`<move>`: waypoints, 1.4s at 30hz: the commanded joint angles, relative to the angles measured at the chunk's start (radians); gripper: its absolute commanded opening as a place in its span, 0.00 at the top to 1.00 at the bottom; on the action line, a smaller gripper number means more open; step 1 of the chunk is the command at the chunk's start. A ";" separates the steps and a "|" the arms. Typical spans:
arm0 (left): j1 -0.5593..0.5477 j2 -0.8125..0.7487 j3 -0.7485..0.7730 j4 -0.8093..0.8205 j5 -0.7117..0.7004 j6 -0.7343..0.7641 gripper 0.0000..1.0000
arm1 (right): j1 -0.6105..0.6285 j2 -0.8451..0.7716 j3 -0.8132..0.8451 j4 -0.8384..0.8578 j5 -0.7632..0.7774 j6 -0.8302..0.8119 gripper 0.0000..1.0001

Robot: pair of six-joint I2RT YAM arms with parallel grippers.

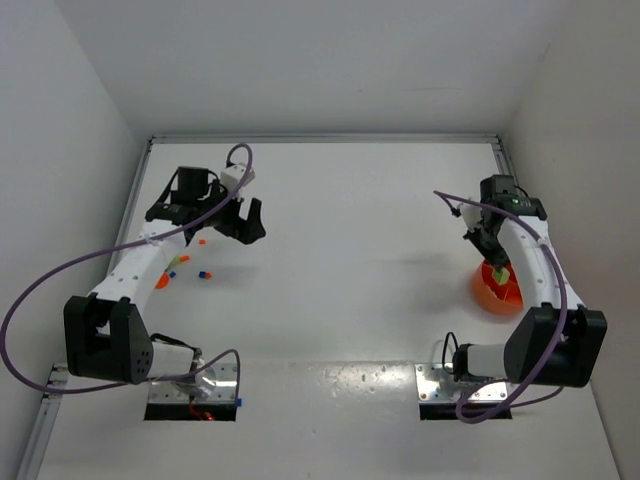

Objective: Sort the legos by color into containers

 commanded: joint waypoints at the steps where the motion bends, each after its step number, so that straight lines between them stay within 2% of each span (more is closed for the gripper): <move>1: 0.021 -0.004 0.002 0.040 -0.002 -0.029 0.00 | 0.007 0.006 -0.009 0.060 0.043 0.024 0.96; 6: 0.079 -0.004 0.002 0.040 -0.002 -0.047 0.00 | 0.007 0.024 -0.028 0.092 0.054 0.024 0.87; 8: 0.090 -0.004 0.002 0.040 0.016 -0.047 0.00 | 0.016 0.024 -0.028 0.101 0.054 0.024 0.78; 10: 0.101 -0.004 0.002 0.040 0.027 -0.058 0.00 | 0.016 0.035 -0.028 0.101 0.033 0.024 0.74; 14: 0.174 -0.004 0.037 -0.020 0.053 -0.004 0.00 | 0.016 0.045 0.039 0.078 -0.020 0.024 0.65; 17: 0.254 -0.004 0.084 -0.086 0.076 0.068 0.00 | 0.026 0.070 0.131 0.035 -0.088 0.036 0.65; 18: 0.288 0.008 0.124 -0.141 0.076 0.133 0.00 | 0.038 0.091 0.218 -0.004 -0.145 0.061 0.65; 22: 0.375 0.054 0.247 -0.253 0.076 0.293 0.09 | 0.082 0.148 0.331 -0.061 -0.325 0.107 0.65; 23: 0.392 0.094 0.272 -0.279 0.067 0.318 0.17 | 0.096 0.160 0.346 -0.061 -0.354 0.107 0.65; 26: 0.447 0.157 0.344 -0.353 0.039 0.404 0.31 | 0.150 0.179 0.333 0.009 -0.400 0.098 0.65; 30: 0.481 0.270 0.376 -0.439 0.010 0.534 0.31 | 0.210 0.282 0.362 0.078 -0.487 0.136 0.65; 33: 0.512 0.362 0.404 -0.449 -0.077 0.458 0.31 | 0.250 0.363 0.406 0.133 -0.518 0.188 0.65; 35: 0.549 0.393 0.414 -0.450 -0.077 0.409 0.31 | 0.271 0.391 0.417 0.179 -0.550 0.225 0.65; 39: 0.558 0.340 0.313 -0.342 -0.134 0.260 0.27 | 0.296 0.424 0.388 0.256 -0.584 0.268 0.65; 42: 0.549 0.340 0.277 -0.318 -0.168 0.221 0.26 | 0.317 0.435 0.377 0.276 -0.596 0.277 0.65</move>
